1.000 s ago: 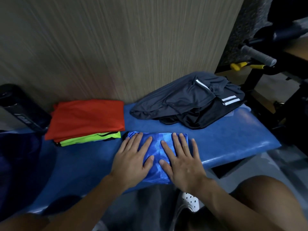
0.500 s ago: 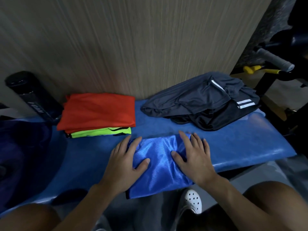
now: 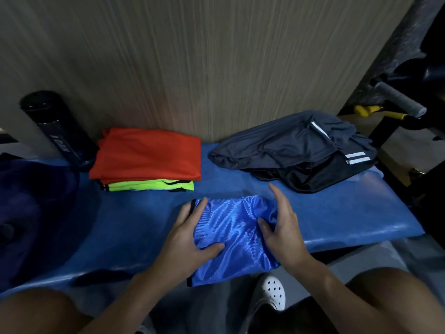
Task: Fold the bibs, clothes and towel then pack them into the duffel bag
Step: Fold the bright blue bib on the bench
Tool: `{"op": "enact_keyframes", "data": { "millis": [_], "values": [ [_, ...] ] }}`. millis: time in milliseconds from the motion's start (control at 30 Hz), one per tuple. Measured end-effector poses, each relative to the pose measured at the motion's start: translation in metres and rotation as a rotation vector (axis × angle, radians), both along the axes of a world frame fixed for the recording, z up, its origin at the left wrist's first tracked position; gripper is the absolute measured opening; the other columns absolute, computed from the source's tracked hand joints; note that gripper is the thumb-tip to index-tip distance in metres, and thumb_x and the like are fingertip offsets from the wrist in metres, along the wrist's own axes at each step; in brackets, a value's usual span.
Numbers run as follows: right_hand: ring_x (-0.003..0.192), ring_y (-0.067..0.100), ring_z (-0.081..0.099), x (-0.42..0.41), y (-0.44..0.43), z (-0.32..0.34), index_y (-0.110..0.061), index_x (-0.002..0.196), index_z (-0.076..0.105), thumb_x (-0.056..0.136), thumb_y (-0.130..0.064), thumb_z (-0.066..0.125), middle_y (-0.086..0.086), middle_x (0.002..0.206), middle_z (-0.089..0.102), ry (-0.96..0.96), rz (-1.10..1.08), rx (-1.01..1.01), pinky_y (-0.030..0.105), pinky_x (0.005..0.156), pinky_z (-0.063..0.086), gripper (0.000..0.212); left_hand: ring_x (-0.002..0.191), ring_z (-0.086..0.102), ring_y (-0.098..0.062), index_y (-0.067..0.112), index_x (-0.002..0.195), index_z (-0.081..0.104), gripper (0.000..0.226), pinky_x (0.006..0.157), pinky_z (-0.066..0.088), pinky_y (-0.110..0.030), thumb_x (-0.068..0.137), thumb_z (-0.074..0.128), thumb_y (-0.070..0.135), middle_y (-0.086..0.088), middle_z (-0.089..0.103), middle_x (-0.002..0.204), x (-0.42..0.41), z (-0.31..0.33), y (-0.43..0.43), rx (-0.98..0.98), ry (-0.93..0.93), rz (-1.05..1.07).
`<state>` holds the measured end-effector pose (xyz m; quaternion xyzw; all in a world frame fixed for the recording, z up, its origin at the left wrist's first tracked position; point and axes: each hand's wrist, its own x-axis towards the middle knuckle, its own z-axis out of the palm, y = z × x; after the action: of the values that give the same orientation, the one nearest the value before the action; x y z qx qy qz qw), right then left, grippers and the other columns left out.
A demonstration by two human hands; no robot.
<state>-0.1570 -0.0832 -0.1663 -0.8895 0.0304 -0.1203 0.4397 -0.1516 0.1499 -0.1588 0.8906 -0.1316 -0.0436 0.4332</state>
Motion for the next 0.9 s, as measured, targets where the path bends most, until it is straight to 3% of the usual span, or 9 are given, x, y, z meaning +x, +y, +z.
{"op": "enact_keyframes", "data": {
  "millis": [67,133,233,300,433,533,633,733,900],
  "values": [
    [0.115,-0.015,0.036,-0.001,0.001,0.0,-0.052,0.138,0.021,0.089,-0.001,0.063,-0.021,0.133,0.037,-0.031,0.037,0.018,0.019,0.106,0.033,0.083,0.13,0.019,0.025,0.042,0.153,0.018,0.102,0.095,0.021,0.007,0.076,0.084,0.036,0.025,0.017,0.15,-0.003,0.002,-0.003,-0.008,0.003,0.006],
    [0.118,-0.029,0.028,-0.001,0.003,0.002,-0.045,0.138,0.024,0.089,0.004,0.061,-0.024,0.132,0.035,-0.05,0.042,0.032,0.002,0.099,0.027,0.078,0.13,0.019,0.026,0.042,0.153,0.016,0.102,0.095,0.02,0.006,0.077,0.084,0.03,0.028,0.015,0.148,-0.005,0.002,-0.005,-0.023,-0.006,0.008],
    [0.117,-0.033,0.025,0.0,0.005,0.003,-0.036,0.138,0.026,0.089,0.008,0.06,-0.03,0.131,0.031,-0.079,0.02,0.068,-0.006,0.094,0.022,0.074,0.132,0.019,0.024,0.051,0.145,0.011,0.102,0.098,0.02,0.005,0.079,0.083,0.025,0.031,0.014,0.145,-0.007,0.003,-0.008,-0.059,-0.023,0.027],
    [0.116,-0.032,0.028,0.0,0.007,0.005,-0.037,0.137,0.027,0.089,0.008,0.059,-0.03,0.128,0.033,-0.092,0.02,0.074,-0.006,0.093,0.024,0.073,0.134,0.02,0.022,0.054,0.143,0.01,0.101,0.101,0.02,0.003,0.08,0.082,0.022,0.031,0.015,0.144,-0.008,0.004,-0.009,-0.079,-0.037,0.036],
    [0.112,-0.029,0.034,0.005,0.01,0.016,-0.039,0.134,0.03,0.088,0.011,0.059,-0.011,0.121,0.042,-0.125,0.039,0.023,-0.006,0.089,0.027,0.074,0.138,0.017,0.017,0.052,0.143,0.015,0.1,0.106,0.017,0.001,0.08,0.081,0.014,0.032,0.013,0.143,-0.005,0.01,-0.007,-0.148,-0.06,0.064],
    [0.12,-0.023,0.035,0.016,0.015,0.029,-0.039,0.137,0.029,0.087,0.01,0.06,-0.018,0.131,0.042,-0.145,0.068,0.012,-0.003,0.096,0.026,0.076,0.138,0.019,0.016,0.046,0.143,0.028,0.096,0.108,0.018,-0.002,0.075,0.083,0.006,0.016,0.015,0.149,0.007,0.022,0.001,-0.205,-0.132,0.097],
    [0.132,0.004,0.039,0.037,0.028,0.045,-0.037,0.141,0.029,0.087,0.009,0.061,-0.013,0.143,0.04,-0.152,0.088,0.055,0.019,0.111,0.031,0.078,0.133,0.022,0.02,0.047,0.135,0.042,0.091,0.104,0.021,0.0,0.071,0.084,0.0,0.006,0.02,0.15,0.029,0.044,0.018,-0.228,-0.219,0.135],
    [0.129,0.017,0.046,0.07,0.051,0.066,-0.032,0.142,0.031,0.085,0.01,0.062,-0.004,0.141,0.044,-0.142,0.093,0.177,0.039,0.112,0.037,0.076,0.129,0.02,0.025,0.045,0.127,0.05,0.082,0.104,0.018,0.001,0.068,0.087,0.001,-0.003,0.022,0.15,0.064,0.073,0.045,-0.188,-0.302,0.18],
    [0.105,0.001,0.053,0.137,0.109,0.101,-0.025,0.142,0.032,0.082,0.013,0.063,-0.01,0.12,0.048,-0.2,0.1,0.35,0.025,0.103,0.042,0.077,0.14,0.018,0.001,0.051,0.116,0.053,0.07,0.112,0.022,-0.008,0.071,0.086,0.008,-0.007,0.014,0.156,0.128,0.121,0.107,-0.074,-0.298,0.243]
  ]
}}
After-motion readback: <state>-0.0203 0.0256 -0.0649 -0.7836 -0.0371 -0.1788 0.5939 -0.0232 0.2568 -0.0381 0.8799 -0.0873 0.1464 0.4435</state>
